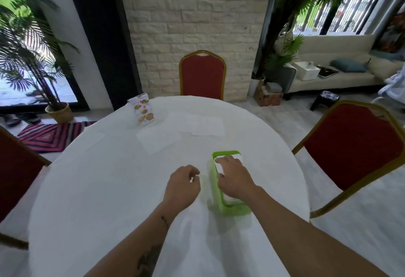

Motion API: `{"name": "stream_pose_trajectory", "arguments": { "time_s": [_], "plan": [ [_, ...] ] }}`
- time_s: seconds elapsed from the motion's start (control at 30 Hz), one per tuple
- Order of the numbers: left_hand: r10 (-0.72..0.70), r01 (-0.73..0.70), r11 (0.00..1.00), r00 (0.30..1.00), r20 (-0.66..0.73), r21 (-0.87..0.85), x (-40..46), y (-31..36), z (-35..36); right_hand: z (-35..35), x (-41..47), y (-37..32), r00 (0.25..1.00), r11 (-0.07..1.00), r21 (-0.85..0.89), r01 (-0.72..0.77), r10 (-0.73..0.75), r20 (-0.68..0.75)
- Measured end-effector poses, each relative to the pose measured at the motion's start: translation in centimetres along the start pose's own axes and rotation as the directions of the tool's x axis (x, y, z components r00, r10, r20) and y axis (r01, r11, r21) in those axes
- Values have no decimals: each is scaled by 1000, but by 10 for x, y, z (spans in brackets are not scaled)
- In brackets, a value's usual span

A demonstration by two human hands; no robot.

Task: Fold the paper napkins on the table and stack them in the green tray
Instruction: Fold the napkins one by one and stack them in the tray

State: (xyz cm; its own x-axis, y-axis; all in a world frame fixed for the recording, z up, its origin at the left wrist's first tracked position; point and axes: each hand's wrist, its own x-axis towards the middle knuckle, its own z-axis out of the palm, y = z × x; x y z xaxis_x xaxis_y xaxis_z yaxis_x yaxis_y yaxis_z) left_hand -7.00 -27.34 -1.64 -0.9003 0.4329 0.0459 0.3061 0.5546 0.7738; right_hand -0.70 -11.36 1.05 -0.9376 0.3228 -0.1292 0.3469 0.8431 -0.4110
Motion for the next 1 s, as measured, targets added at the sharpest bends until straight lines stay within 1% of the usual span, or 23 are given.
{"name": "stream_pose_trajectory", "arguments": {
  "time_s": [0.13, 0.3, 0.4, 0.53, 0.6, 0.73, 0.8, 0.87, 0.9, 0.93, 1.0],
  "plan": [
    [-90, 88, 996, 995, -53, -34, 17, -16, -35, 6, 18, -33, 1000, 993, 116, 17, -16, -10],
    [-200, 189, 978, 971, -129, -93, 52, -41, -66, 20, 58, -65, 999, 975, 220, -6, -4, 48],
    [-286, 265, 954, 946, -152, -143, 74, -57, -75, 33, 91, -72, 995, 978, 209, -10, -12, 103],
    [-364, 340, 928, 912, -187, -150, 109, -84, -73, 50, 140, -72, 979, 994, 105, 40, -60, 195],
    [-379, 365, 925, 907, -184, -106, 128, -100, -65, 59, 163, -68, 969, 996, 53, 68, -79, 236],
    [-395, 405, 913, 909, -135, 55, 165, -130, -47, 77, 205, -58, 958, 996, -27, 89, -78, 276],
    [-386, 394, 901, 919, -80, 182, 180, -145, -40, 87, 217, -54, 961, 992, -91, 84, -56, 272],
    [-376, 363, 873, 926, -24, 327, 194, -158, -33, 99, 223, -51, 971, 990, -131, 55, -22, 239],
    [-369, 351, 858, 929, -26, 376, 199, -163, -29, 105, 224, -51, 979, 989, -143, 41, -11, 205],
    [-357, 347, 848, 933, -51, 401, 203, -166, -26, 111, 225, -50, 987, 987, -155, 35, -10, 160],
    [-323, 352, 849, 936, -140, 394, 209, -168, -22, 119, 227, -51, 997, 987, -161, 22, -10, 73]
  ]
}}
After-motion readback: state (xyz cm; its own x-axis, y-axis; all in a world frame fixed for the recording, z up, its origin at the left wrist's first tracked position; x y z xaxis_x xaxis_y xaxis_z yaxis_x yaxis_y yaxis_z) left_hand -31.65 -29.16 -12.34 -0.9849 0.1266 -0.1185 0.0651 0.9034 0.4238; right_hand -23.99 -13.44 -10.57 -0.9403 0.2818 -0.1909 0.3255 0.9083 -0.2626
